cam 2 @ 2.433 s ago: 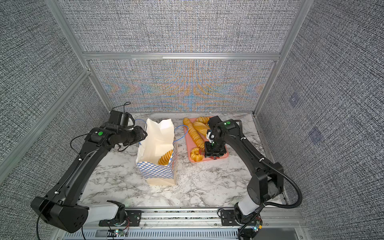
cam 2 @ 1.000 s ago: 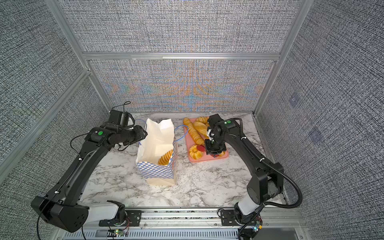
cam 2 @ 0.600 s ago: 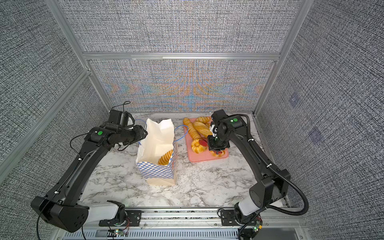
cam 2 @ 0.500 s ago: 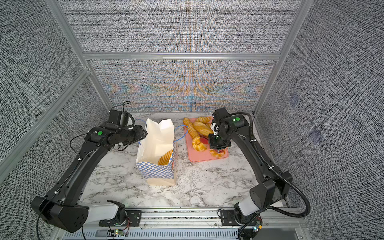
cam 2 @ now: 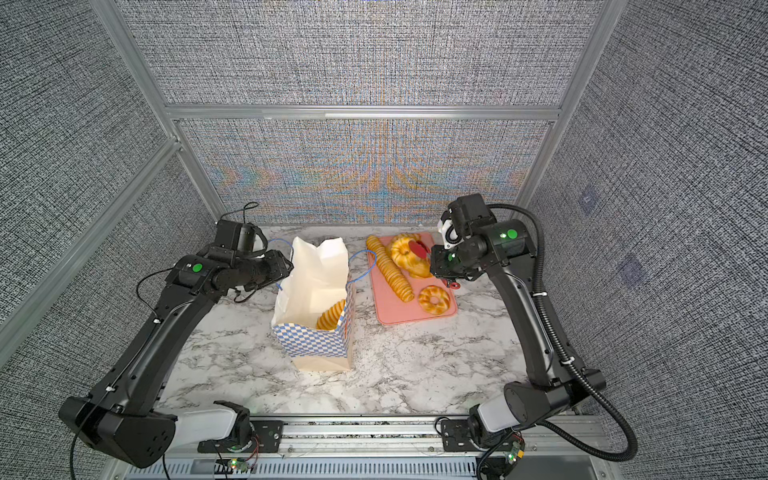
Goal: Place the fake bread into the paper bag
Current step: 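Lift the bundt-shaped roll in the tongs toward the paper bag with the right gripper, then lower the bundt-shaped roll into the bag and open the tongs with the right gripper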
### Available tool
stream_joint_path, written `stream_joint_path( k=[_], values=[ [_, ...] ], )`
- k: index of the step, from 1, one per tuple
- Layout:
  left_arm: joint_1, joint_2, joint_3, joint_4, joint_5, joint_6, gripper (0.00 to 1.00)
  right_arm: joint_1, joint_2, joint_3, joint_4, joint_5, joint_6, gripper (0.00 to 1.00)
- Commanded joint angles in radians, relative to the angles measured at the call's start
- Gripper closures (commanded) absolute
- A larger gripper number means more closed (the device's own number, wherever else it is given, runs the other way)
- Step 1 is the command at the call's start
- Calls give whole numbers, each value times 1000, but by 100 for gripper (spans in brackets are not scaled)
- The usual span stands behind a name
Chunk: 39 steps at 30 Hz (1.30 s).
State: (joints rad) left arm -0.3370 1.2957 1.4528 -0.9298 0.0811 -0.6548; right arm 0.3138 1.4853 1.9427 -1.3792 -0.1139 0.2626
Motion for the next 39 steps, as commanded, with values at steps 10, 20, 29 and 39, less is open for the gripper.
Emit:
stream_joint_path(
  k=[10, 20, 29, 39],
  values=[
    [3, -27, -11, 11, -3, -14, 49, -3, 14, 252, 45, -153, 24, 80],
    [3, -30, -15, 9, 0, -25, 50, 42, -21, 248, 172, -372, 34, 80],
    [3, -50, -26, 5, -4, -35, 50, 127, -10, 251, 177, -404, 22, 80],
    [3, -76, -34, -7, -21, -45, 50, 243, 21, 251, 112, -370, -24, 80]
  ],
)
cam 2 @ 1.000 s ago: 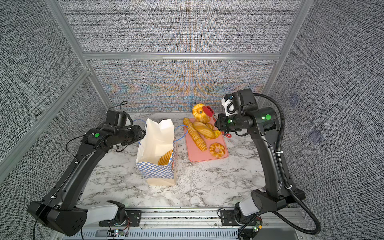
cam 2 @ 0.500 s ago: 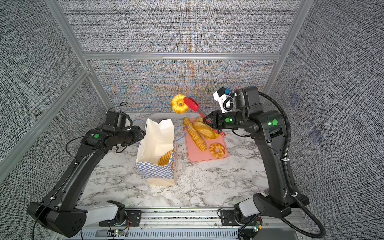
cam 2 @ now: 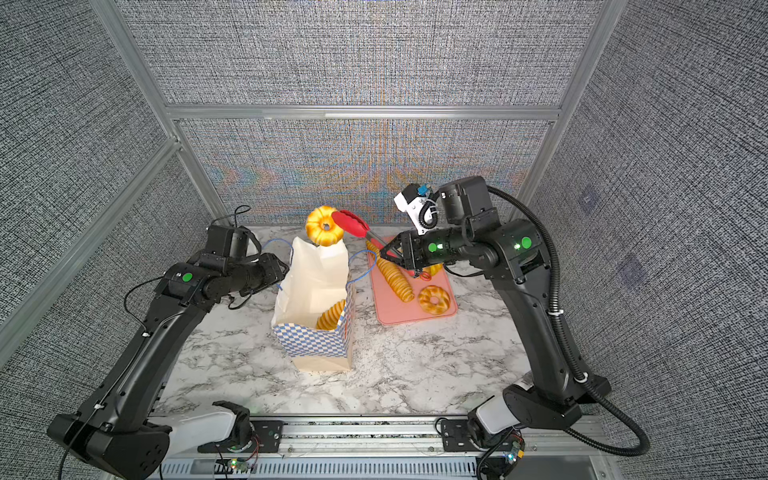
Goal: Place the fake bread into the paper bag
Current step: 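Lower the bundt-shaped roll into the bag and open the tongs with the right gripper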
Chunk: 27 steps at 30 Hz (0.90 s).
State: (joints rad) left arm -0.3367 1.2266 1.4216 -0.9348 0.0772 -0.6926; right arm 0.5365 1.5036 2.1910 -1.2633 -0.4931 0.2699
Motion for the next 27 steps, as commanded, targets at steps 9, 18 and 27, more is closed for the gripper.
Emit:
stream_joint_path(
  k=[9, 18, 27],
  values=[
    [2, -19, -24, 11, -14, -29, 63, 102, 24, -23, -87, 87, -84, 80],
    [2, -22, -30, 23, -10, -35, 77, 175, 61, -25, -150, 162, -124, 80],
    [2, -25, -39, 31, -5, -35, 88, 213, 76, -45, -157, 211, -132, 76]
  ],
)
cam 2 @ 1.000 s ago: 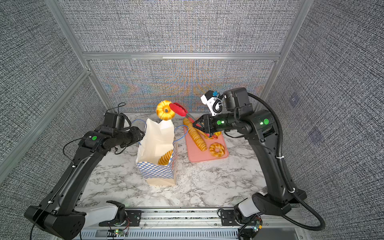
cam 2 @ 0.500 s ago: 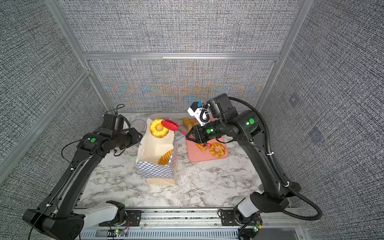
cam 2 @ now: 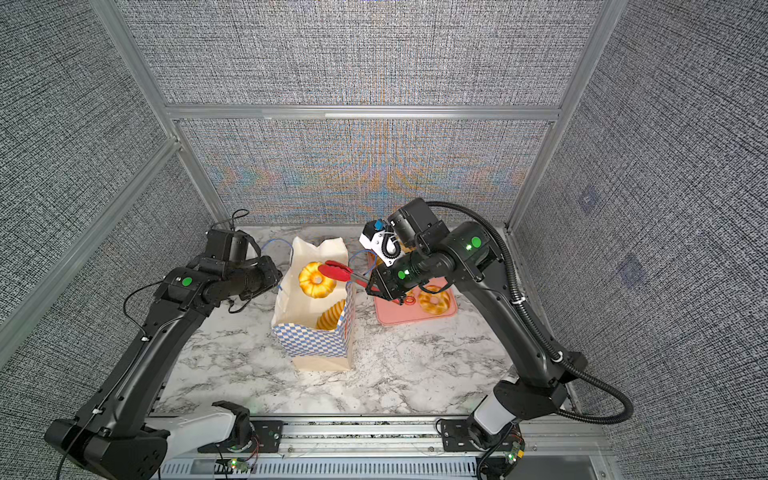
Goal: Place the fake bread into the paper bag
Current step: 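Lower the bundt-shaped roll into the bag and open the tongs with the right gripper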
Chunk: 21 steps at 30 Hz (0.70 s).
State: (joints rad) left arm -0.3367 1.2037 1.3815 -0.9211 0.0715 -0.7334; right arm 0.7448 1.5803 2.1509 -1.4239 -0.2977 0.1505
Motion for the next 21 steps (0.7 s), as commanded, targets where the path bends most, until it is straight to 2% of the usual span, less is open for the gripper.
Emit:
stream_joint_path(
  k=[1, 11, 21],
  values=[
    [2, -1, 1, 18, 2, 6, 89, 7, 0, -9, 4, 17, -12, 73],
    [2, -4, -7, 20, 4, 6, 92, 16, 3, -5, 17, 19, -14, 49],
    [2, 3, -6, 21, 6, 7, 92, 18, 8, 57, 55, 46, 4, 48]
  ],
)
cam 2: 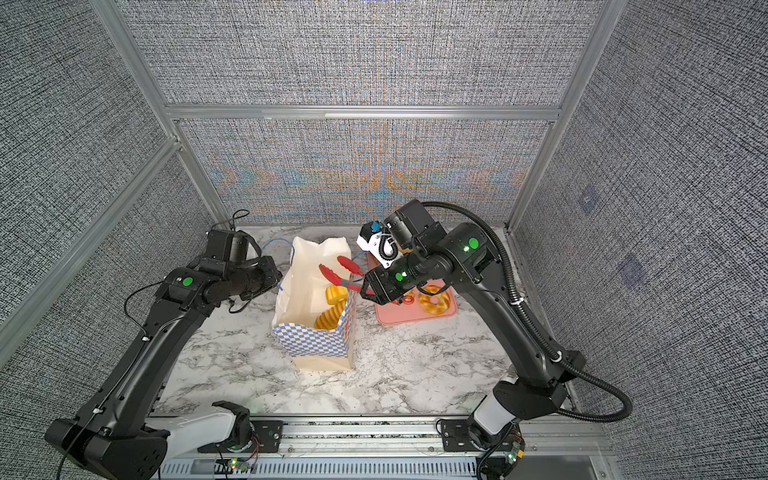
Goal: Place the fake bread into the paper bag
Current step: 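Lower the bundt-shaped roll into the bag and open the tongs with the right gripper, then withdraw the open tongs back over the pink tray with the right gripper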
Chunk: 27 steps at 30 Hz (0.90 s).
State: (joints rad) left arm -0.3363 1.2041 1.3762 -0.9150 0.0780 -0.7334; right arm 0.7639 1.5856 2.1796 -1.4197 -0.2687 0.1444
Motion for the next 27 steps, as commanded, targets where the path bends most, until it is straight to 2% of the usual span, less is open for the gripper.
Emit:
stream_joint_path(
  k=[1, 8, 15, 23, 27],
  values=[
    [2, 4, 0, 14, -1, 8, 93, -3, 7, 47, 58, 25, 14, 48],
    [2, 4, 1, 15, 0, 6, 94, -62, 16, 136, 126, 55, 54, 53],
    [2, 8, 4, 13, 6, 7, 95, -208, -33, 105, 181, 42, 100, 53],
    [2, 25, 18, 13, 9, 15, 95, -425, -120, -92, 220, -39, 157, 54],
    [2, 38, 28, 13, 9, 22, 95, -501, -155, -213, 251, -82, 180, 54]
  ],
)
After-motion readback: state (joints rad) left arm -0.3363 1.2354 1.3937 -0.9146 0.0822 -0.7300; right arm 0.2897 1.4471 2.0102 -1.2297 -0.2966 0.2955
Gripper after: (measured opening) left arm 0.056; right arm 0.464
